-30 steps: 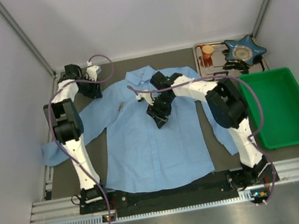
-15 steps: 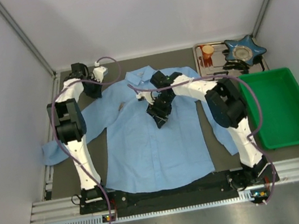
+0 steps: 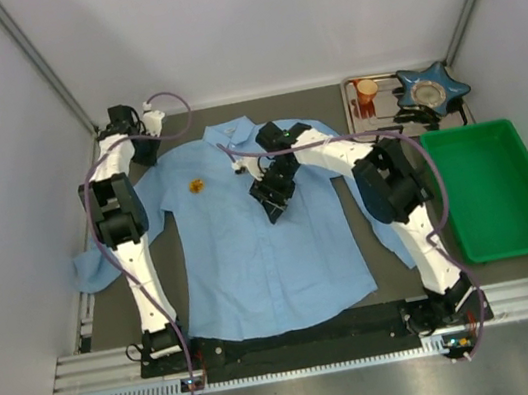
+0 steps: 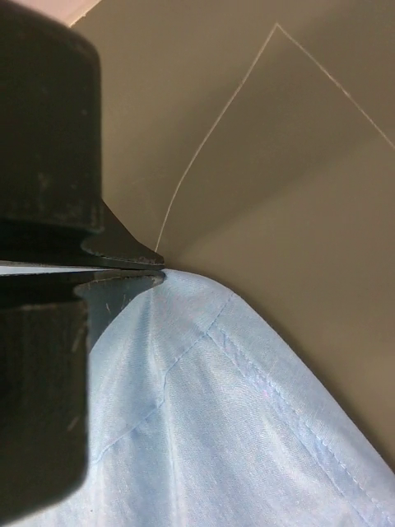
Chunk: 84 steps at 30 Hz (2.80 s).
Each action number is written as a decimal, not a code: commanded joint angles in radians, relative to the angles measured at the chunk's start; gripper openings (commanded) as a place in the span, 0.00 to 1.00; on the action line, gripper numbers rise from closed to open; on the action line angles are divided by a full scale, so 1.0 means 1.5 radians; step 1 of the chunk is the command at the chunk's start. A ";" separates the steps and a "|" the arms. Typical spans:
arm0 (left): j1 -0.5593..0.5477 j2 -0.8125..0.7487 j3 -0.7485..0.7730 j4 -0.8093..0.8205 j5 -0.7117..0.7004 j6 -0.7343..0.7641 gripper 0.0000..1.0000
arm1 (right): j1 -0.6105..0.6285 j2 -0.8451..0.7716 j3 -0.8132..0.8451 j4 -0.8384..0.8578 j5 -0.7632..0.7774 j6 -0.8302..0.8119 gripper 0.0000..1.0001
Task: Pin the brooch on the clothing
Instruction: Flatten out the clothes at the center of the board.
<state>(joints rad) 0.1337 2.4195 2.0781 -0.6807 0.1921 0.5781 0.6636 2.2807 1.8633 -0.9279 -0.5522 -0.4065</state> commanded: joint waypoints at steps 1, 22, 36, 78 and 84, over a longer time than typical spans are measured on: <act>0.024 0.063 -0.001 0.008 -0.080 -0.024 0.00 | 0.012 0.048 0.043 0.009 0.003 0.003 0.66; 0.054 -0.049 0.022 0.039 0.068 -0.085 0.66 | -0.159 -0.194 -0.057 0.015 -0.015 0.046 0.86; 0.287 -0.431 -0.431 -0.238 0.140 0.238 0.65 | -0.217 -0.281 -0.199 0.011 -0.009 -0.005 0.81; 0.516 -0.410 -0.635 -0.110 0.188 0.701 0.24 | -0.192 -0.255 -0.150 -0.025 0.010 0.008 0.77; 0.441 -0.450 -0.645 -0.145 0.135 0.574 0.00 | -0.193 -0.252 -0.145 -0.029 0.012 0.004 0.76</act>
<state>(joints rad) 0.8856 1.7645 1.1015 -0.8967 0.4232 1.5654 0.3637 1.9038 1.6012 -0.9638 -0.5335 -0.3973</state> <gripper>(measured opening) 0.019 0.759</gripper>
